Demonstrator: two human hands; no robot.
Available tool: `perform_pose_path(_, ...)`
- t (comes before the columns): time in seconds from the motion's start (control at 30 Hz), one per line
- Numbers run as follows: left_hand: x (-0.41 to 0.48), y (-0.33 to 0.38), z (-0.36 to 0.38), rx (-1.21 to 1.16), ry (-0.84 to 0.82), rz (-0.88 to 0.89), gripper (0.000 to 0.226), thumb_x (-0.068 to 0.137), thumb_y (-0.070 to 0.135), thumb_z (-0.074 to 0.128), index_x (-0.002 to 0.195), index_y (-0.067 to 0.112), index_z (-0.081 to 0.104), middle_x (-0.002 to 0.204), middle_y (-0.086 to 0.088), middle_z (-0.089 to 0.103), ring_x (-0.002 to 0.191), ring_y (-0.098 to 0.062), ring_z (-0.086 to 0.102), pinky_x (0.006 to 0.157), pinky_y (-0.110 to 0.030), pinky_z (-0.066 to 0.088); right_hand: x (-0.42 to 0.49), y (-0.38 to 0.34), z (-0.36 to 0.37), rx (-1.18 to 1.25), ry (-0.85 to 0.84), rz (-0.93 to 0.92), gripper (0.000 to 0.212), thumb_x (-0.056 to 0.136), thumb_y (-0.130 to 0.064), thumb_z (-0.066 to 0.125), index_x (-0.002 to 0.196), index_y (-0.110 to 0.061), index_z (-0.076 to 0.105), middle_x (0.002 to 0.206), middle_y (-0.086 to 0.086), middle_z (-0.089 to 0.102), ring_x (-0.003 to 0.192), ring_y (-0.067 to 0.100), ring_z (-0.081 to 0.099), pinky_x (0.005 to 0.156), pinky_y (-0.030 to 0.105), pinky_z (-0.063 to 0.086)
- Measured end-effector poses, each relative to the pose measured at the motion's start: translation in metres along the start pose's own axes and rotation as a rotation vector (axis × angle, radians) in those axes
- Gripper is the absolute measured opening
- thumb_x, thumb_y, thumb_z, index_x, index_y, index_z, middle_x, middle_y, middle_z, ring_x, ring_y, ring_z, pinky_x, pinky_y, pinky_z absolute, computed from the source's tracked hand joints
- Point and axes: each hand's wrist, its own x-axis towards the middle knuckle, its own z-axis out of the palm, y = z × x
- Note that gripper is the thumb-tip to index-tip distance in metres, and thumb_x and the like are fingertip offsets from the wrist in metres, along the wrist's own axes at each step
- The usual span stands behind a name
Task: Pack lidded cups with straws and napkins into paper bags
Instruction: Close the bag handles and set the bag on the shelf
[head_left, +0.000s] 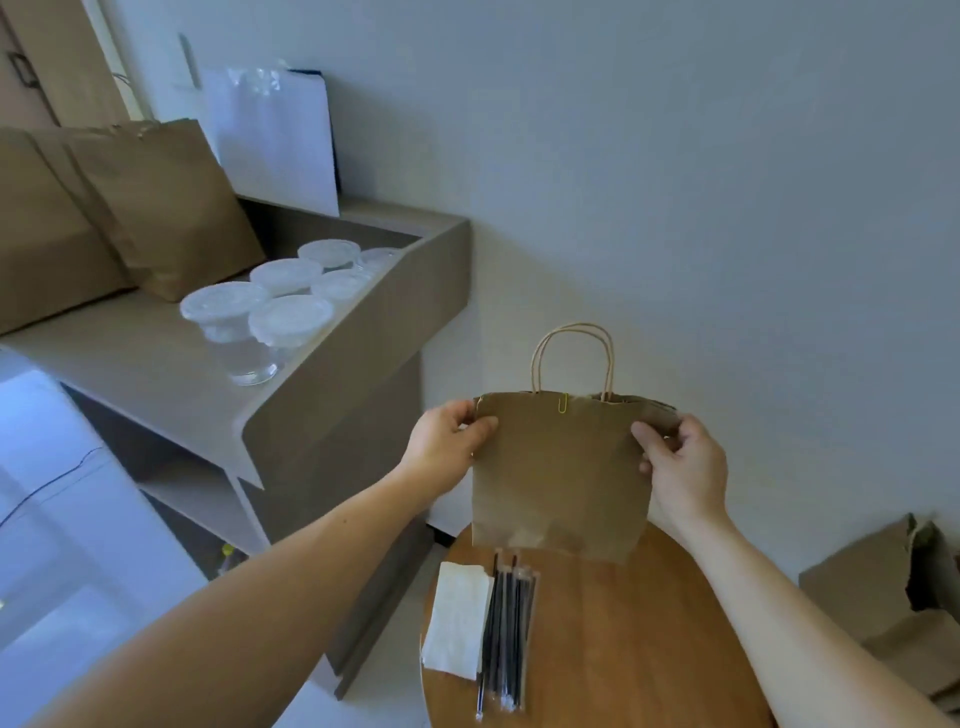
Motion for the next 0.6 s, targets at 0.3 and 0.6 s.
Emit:
perform_pose_path(0.3,-0.059,0.084,-0.152,-0.253,0.220,0.159,0.010,0.094,0.025,0.066,0.086,0.020,0.068,0.073,0.008,0.074,0.062,-0.001,0.067,0.053,-0.016,0.049,-0.036,-0.171,0.072,0.153,0.026,-0.220,0.013,0.089,-0.028,0.071,0.089,-0.034,0.060,0.076,-0.003,0.066,0.053,0.002,0.058,0.054,0.016,0.045)
perform_pose_path(0.6,-0.100,0.155,-0.307,-0.393,0.433,0.332,0.011,0.092,0.020,0.069,0.097,0.010,0.072,0.082,-0.003,0.076,0.067,-0.016,0.072,0.054,-0.025,0.055,-0.047,-0.334,0.157,0.338,-0.149,-0.355,0.013,0.085,-0.024,0.076,0.087,-0.030,0.065,0.076,-0.007,0.066,0.045,0.000,0.054,0.052,0.024,0.049)
